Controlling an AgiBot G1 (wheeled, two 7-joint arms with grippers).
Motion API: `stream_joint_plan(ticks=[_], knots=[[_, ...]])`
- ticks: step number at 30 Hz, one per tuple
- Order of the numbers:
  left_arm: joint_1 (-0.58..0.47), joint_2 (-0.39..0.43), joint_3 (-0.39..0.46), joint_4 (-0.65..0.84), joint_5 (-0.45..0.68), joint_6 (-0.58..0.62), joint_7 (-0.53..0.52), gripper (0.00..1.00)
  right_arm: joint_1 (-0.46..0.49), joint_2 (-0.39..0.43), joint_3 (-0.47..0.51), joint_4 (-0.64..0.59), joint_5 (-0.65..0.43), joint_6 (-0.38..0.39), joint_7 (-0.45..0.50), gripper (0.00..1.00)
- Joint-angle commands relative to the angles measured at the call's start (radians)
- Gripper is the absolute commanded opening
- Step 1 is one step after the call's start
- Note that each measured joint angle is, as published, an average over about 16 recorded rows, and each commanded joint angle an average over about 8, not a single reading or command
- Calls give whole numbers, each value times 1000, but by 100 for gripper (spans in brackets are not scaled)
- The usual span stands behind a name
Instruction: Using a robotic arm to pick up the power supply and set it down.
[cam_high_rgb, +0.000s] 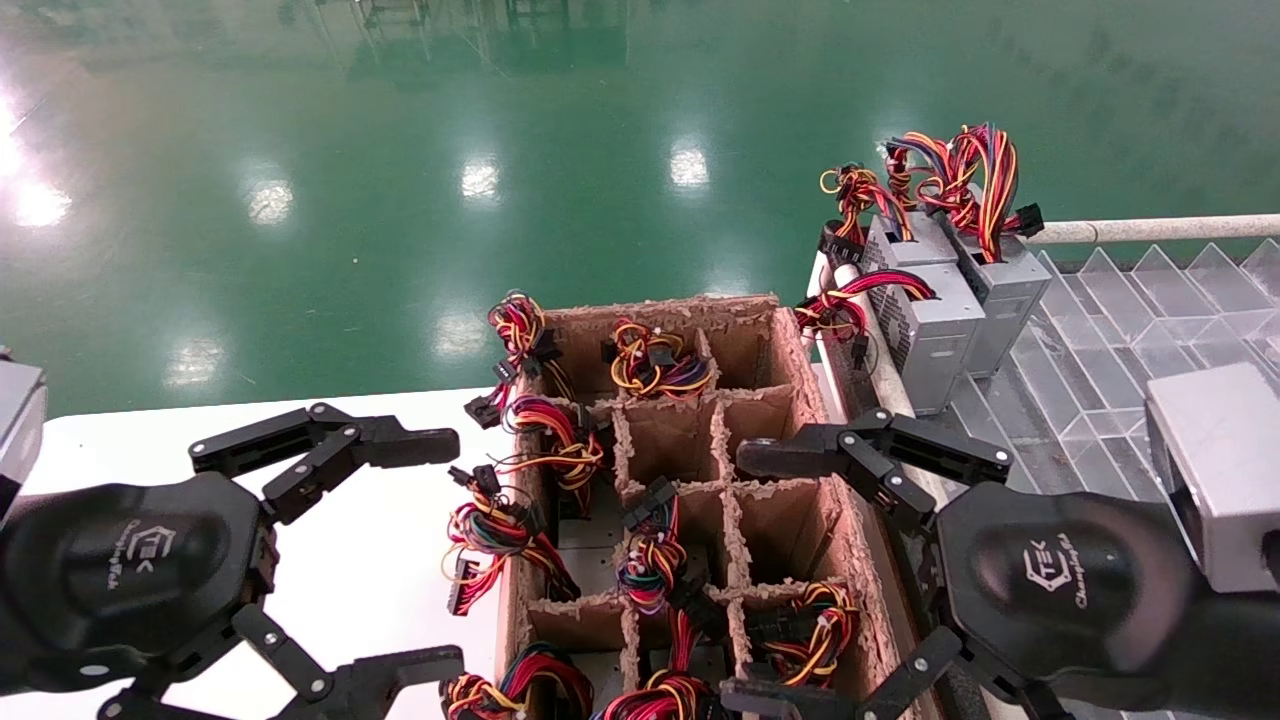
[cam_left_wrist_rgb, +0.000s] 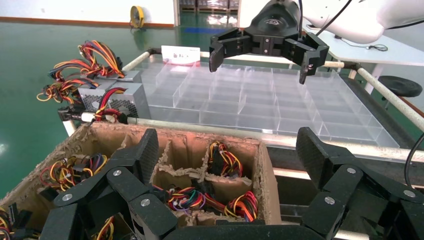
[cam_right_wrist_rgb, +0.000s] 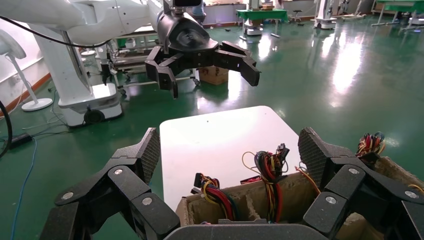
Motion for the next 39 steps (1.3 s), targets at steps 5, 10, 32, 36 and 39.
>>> stream_joint_plan(ticks=[5,10,32,36,39], knots=[[0,0,0,0,0,0,0,100,2,-1,0,-2,-5,4,-1,100],[0,0,0,0,0,0,0,100,4,-1,0,-3,-7,7,-1,100],[0,0,0,0,0,0,0,100,5,-3,0,-6,-11,10,-2,100],[0,0,0,0,0,0,0,100,6,-3,0,-6,-11,10,-2,100],[0,0,0,0,0,0,0,100,6,-3,0,-6,-12,10,-2,100]])
